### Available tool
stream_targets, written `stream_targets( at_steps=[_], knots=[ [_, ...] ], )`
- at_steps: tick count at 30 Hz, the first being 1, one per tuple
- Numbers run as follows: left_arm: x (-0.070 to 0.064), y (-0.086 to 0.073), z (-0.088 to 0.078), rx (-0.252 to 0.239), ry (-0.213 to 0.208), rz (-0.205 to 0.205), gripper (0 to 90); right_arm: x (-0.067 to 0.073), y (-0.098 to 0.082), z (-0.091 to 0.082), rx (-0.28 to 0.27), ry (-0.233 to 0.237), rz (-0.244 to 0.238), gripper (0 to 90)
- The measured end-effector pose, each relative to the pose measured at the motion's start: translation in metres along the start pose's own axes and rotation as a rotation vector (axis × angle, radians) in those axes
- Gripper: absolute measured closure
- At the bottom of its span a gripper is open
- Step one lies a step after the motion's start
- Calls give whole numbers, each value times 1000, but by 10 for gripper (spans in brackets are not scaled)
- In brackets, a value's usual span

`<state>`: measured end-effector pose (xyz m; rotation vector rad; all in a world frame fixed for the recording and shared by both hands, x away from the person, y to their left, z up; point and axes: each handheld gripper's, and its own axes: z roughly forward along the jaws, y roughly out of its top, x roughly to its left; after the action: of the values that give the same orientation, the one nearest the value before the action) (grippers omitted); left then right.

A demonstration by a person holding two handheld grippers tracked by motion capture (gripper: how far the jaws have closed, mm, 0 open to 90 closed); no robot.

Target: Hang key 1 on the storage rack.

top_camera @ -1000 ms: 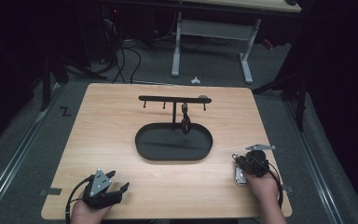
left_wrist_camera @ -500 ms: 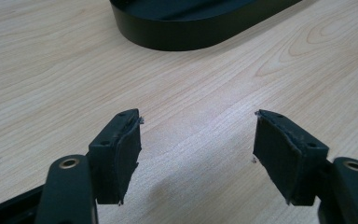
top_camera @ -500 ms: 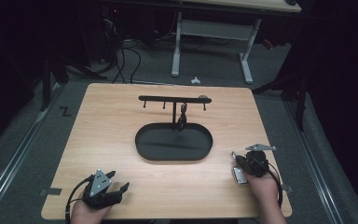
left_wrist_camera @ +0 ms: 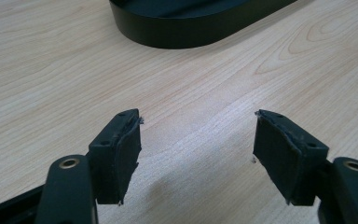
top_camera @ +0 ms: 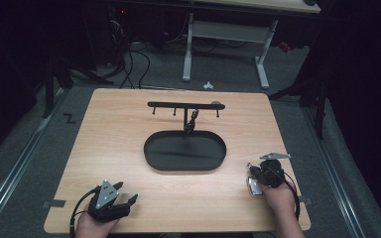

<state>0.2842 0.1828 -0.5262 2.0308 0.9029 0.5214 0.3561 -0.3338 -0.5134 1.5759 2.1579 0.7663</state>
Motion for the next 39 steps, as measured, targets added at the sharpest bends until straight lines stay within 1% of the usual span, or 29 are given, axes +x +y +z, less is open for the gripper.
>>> stream_targets(
  at_steps=[5, 10, 12, 13, 14, 15, 17, 18, 20, 21, 22, 24, 26, 30, 31, 32, 33, 34, 36, 39],
  knots=[
    [-1, 0, -1, -3, 1, 1, 322, 0, 0, -1, 11, 9, 0, 863],
    [-1, 0, -2, -3, 3, -5, 323, 2, 2, -6, 19, 39, -2, 863],
    [-1, 1, -2, -7, -3, -10, 323, 4, 3, -9, 17, 58, 7, 863],
    [-2, 2, -2, -8, -6, -4, 324, 4, 4, -10, 21, 60, 4, 863],
    [-3, 2, -1, -9, -5, 3, 324, 6, 5, -11, 33, 67, 3, 863],
    [-4, 3, -1, -7, -11, 10, 323, 7, 6, -11, 42, 69, 5, 863],
    [-5, 4, 0, -10, -17, 16, 323, 8, 9, -14, 69, 57, -17, 862],
    [-5, 4, 0, -9, -21, 18, 323, 9, 11, -16, 80, 60, -15, 863],
    [-5, 5, 0, -11, -27, 21, 323, 9, 14, -20, 97, 87, -11, 862],
    [-4, 5, 1, -13, -27, 25, 323, 10, 16, -21, 117, 93, -1, 863],
    [-4, 5, 1, -17, -32, 21, 323, 11, 18, -22, 143, 94, -5, 862],
    [-2, 6, 2, -19, -38, 22, 323, 12, 21, -25, 186, 106, 4, 863],
    [-2, 6, 3, -22, -38, 19, 323, 14, 26, -28, 219, 88, -10, 862],
    [0, 6, 3, -22, -43, 12, 323, 17, 35, -33, 267, 63, -24, 862],
    [0, 6, 3, -28, -43, 7, 323, 18, 37, -34, 275, 61, -25, 862],
    [1, 6, 3, -31, -42, 5, 323, 19, 40, -37, 285, 49, -30, 862],
    [1, 6, 2, -30, -45, 4, 323, 21, 43, -41, 290, 51, -31, 862],
    [1, 6, 2, -31, -46, 3, 323, 21, 43, -41, 290, 51, -31, 862],
    [1, 6, 2, -35, -46, 0, 323, 24, 47, -46, 298, 41, -53, 862],
    [1, 6, 2, -34, -48, 0, 323, 27, 52, -52, 302, 37, -69, 862]
  ],
)
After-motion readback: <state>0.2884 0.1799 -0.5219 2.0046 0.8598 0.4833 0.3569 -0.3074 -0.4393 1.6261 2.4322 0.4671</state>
